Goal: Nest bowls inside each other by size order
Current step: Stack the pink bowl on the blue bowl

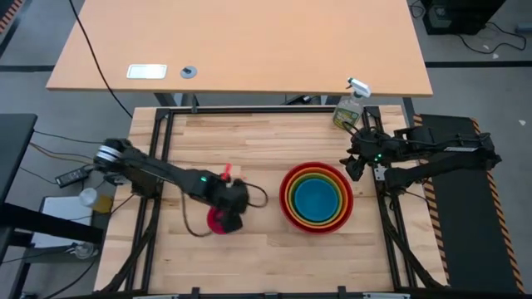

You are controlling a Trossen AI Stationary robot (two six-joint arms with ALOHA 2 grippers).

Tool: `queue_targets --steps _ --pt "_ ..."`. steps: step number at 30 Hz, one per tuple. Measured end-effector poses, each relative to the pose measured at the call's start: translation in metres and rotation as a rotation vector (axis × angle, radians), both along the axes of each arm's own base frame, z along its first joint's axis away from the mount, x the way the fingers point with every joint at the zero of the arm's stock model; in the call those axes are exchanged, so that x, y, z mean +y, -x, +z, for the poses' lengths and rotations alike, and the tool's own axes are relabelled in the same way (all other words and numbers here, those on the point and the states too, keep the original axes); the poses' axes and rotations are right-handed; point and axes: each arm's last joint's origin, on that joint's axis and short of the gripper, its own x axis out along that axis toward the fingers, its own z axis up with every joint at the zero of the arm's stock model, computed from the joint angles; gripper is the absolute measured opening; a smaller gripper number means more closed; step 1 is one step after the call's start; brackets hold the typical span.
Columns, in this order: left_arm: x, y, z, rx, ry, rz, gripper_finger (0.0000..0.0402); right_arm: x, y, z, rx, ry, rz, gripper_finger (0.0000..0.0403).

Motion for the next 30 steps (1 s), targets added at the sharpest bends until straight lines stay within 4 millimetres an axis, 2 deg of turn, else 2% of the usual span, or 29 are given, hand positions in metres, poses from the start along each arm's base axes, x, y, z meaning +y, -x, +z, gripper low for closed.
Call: queue_targets --steps 5,10,18,24,27,30 --pt "0.026 0.034 -0.017 -0.068 0.149 0.013 0.0153 0.000 -0.008 -0.002 0.007 0.000 0.000 0.0240" --pt "0.046 0.056 -0.041 -0.035 0.157 0.072 0.0153 0.001 -0.015 -0.004 0.002 -0.013 0.011 0.0240" --pt "0.051 0.067 -0.069 0.042 0.137 0.060 0.0153 0.005 -0.024 -0.007 0.016 -0.013 0.037 0.0240" --pt "0.050 0.070 -0.077 0.047 0.182 0.076 0.0151 0.007 -0.030 -0.010 0.023 -0.013 0.044 0.0240" --pt "0.050 0.069 -0.079 0.031 0.204 0.084 0.0137 0.007 -0.034 -0.009 0.002 -0.013 0.046 0.0240" --pt "0.049 0.069 -0.080 0.034 0.217 0.090 0.0107 0.008 -0.037 -0.009 -0.012 -0.010 0.051 0.0240"
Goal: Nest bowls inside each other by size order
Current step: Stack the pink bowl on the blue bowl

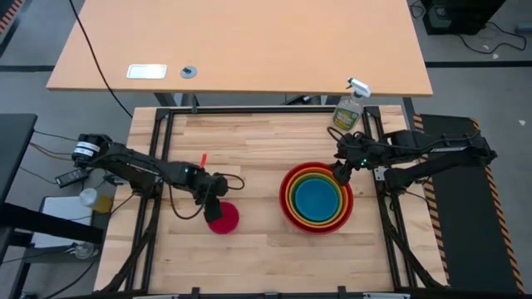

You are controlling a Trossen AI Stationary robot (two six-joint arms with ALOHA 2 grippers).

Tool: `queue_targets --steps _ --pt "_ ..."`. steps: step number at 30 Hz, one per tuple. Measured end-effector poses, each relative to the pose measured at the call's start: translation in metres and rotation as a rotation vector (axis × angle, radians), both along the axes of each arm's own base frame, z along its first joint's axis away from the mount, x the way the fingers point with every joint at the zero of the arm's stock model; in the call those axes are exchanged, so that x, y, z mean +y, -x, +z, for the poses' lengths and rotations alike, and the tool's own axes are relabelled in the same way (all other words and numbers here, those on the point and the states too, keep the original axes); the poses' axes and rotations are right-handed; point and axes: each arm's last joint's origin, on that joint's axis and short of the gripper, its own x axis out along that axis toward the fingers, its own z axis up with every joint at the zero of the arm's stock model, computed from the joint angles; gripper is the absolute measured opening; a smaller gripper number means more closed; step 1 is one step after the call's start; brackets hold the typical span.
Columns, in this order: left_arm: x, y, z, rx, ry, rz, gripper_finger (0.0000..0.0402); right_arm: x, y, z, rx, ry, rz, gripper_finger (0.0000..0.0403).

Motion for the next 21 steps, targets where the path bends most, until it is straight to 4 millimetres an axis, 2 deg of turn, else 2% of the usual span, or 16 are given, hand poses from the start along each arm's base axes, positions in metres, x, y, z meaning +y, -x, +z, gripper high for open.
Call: queue_targets --steps 5,12,16,18,21 --pt "0.001 0.000 0.000 0.005 0.019 0.037 0.0021 0.000 -0.001 -0.001 0.003 0.000 -0.001 0.0240" --pt "0.010 -0.005 0.008 -0.068 0.069 0.112 0.0023 -0.001 0.000 -0.001 0.009 -0.016 0.002 0.0240" --pt "0.015 -0.018 0.037 -0.375 0.156 0.097 0.0016 -0.003 0.006 -0.002 0.067 -0.061 -0.031 0.0240" --pt "0.017 -0.025 0.056 -0.564 0.186 0.103 0.0015 -0.005 0.010 0.005 0.065 -0.068 -0.046 0.0240" --pt "0.026 -0.031 0.076 -0.687 0.218 0.169 0.0014 -0.007 0.016 0.017 0.032 -0.042 -0.059 0.0240"
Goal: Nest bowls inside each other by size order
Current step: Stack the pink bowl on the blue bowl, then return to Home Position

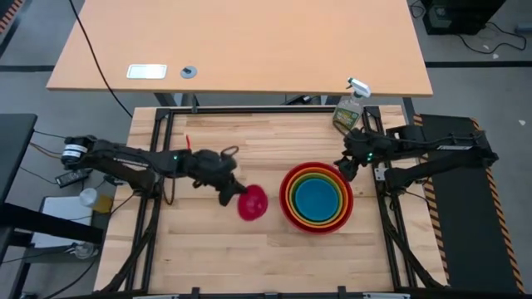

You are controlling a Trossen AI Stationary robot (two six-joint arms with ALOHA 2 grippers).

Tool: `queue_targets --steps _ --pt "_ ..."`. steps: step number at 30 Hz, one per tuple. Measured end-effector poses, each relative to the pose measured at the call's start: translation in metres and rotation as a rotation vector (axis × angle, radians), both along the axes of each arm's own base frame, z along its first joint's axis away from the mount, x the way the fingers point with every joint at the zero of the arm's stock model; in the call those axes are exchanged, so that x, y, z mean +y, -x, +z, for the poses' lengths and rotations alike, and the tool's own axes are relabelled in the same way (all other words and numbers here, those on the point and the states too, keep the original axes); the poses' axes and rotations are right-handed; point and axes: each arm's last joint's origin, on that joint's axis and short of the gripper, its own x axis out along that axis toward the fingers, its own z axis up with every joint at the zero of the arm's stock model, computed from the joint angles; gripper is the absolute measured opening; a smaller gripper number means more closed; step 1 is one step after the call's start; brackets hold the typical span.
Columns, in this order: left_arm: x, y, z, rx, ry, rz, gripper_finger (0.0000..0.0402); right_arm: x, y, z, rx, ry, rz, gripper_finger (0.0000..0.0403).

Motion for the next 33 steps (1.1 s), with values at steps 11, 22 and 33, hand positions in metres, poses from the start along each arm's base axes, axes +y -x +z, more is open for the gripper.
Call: queue_targets --steps 11,22,33 --pt "0.023 -0.116 0.042 0.064 -0.082 0.042 0.0013 -0.025 -0.005 0.007 -0.017 0.083 -0.031 0.0239" --pt "0.030 -0.227 0.028 0.239 -0.127 0.002 0.0021 -0.026 0.032 0.035 -0.104 0.247 -0.147 0.0213" --pt "0.014 -0.250 0.007 0.332 -0.222 -0.118 0.0141 -0.023 0.047 0.034 -0.101 0.191 -0.156 0.0210"
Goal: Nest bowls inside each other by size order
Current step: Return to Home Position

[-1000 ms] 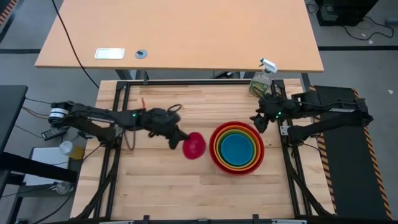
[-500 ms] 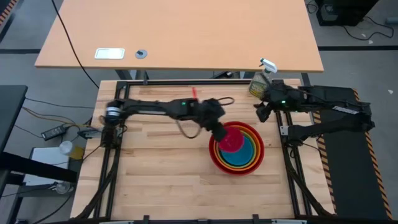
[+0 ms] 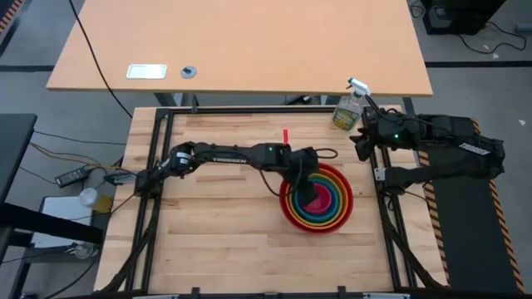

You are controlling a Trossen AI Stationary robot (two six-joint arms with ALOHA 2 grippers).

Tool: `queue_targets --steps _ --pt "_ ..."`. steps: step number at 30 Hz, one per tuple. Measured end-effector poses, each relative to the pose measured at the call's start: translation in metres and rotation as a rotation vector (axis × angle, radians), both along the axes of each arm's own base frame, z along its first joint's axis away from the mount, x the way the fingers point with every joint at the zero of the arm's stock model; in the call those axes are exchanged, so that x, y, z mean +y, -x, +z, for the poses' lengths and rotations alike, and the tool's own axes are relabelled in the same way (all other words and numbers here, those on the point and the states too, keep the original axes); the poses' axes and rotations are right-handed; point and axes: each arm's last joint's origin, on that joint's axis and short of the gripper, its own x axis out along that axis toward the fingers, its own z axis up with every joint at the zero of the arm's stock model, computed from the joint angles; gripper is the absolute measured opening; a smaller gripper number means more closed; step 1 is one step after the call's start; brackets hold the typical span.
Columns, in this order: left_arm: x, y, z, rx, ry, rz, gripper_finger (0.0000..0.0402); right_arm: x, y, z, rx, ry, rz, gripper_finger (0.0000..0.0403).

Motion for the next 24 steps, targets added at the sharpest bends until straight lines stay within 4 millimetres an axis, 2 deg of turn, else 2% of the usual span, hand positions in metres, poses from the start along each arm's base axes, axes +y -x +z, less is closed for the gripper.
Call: queue_targets --steps 4,7,11,14,19,24 --pt "0.005 0.005 0.000 0.043 -0.014 0.007 0.0208 0.000 0.004 0.001 -0.024 -0.009 -0.016 0.0210" --pt "0.001 0.011 0.011 0.033 -0.128 -0.012 0.0223 0.002 0.010 0.002 -0.081 0.005 -0.037 0.0210" --pt "-0.030 0.020 0.036 -0.038 -0.270 -0.106 0.0205 0.005 0.019 -0.006 -0.198 0.027 -0.020 0.0210" --pt "-0.047 0.028 0.041 -0.068 -0.303 -0.162 0.0181 0.007 0.025 -0.016 -0.277 0.029 0.014 0.0210" --pt "-0.051 0.048 0.040 -0.119 -0.297 -0.143 0.0145 0.010 0.031 -0.030 -0.412 0.048 0.071 0.0210" --pt "-0.046 0.091 0.055 -0.310 -0.231 -0.062 0.0123 0.013 0.033 -0.048 -0.524 0.040 0.127 0.0210"
